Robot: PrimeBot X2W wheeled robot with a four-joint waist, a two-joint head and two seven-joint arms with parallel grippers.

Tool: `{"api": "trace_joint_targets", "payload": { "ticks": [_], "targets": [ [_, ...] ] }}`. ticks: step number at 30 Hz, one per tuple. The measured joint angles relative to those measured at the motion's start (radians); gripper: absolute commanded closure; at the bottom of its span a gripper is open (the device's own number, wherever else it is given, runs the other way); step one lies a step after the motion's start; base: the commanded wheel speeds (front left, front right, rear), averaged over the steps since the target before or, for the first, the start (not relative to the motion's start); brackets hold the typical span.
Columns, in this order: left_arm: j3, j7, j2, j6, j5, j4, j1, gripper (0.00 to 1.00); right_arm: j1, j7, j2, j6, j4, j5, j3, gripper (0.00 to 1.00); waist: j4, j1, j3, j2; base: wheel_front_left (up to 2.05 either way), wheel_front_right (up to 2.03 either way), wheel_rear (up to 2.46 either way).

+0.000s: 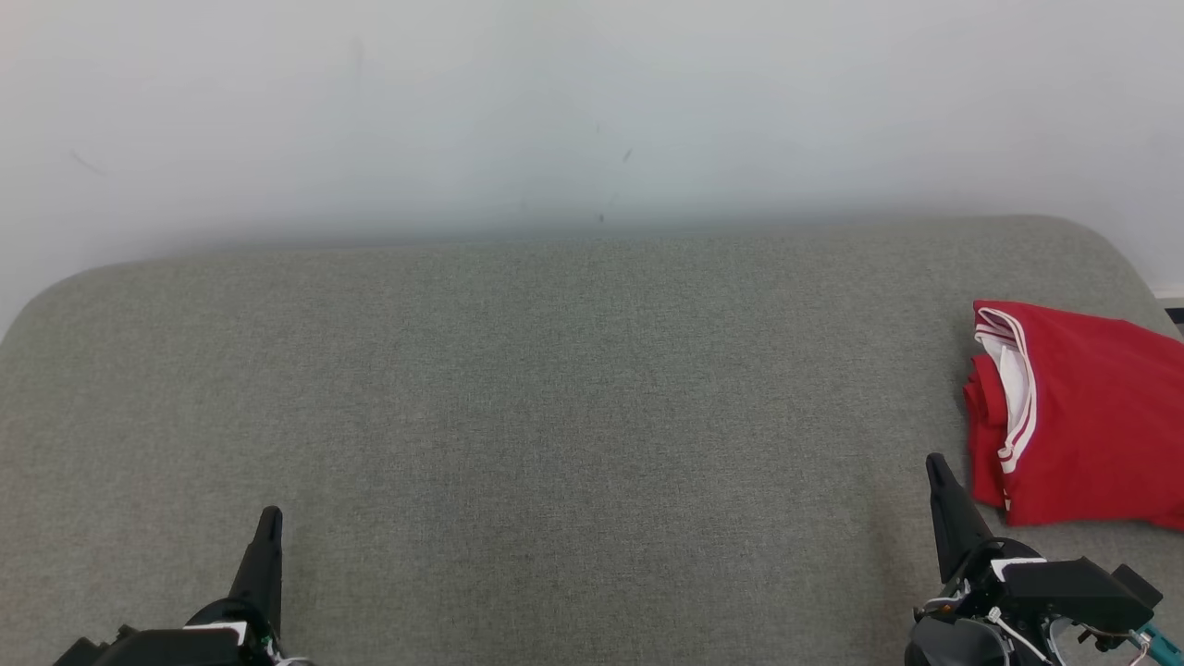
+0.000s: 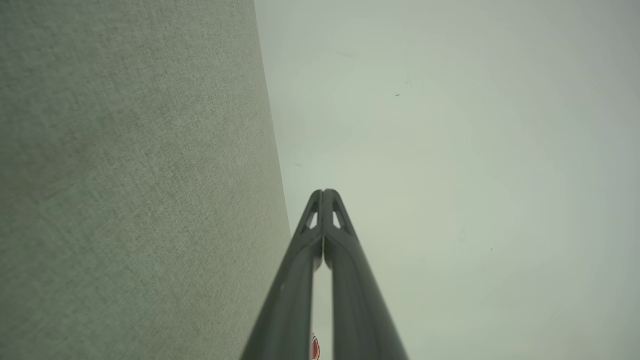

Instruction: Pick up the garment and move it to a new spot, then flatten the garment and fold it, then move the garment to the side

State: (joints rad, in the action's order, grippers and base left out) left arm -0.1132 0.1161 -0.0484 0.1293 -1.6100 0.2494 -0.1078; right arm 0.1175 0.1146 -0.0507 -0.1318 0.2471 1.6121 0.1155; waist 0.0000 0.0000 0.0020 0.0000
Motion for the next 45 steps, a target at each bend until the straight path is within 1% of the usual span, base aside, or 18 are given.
{"api": "trace_joint_targets", "payload": {
  "ticks": [45],
  "targets": [
    [0.0, 0.0, 0.0, 0.0, 0.0, 0.0, 0.0, 1.0, 0.0, 0.0, 0.0, 0.0, 0.0, 0.0, 0.0, 1.0, 0.0, 0.0, 0.0, 0.0, 0.0, 0.0, 0.0]
  ]
}}
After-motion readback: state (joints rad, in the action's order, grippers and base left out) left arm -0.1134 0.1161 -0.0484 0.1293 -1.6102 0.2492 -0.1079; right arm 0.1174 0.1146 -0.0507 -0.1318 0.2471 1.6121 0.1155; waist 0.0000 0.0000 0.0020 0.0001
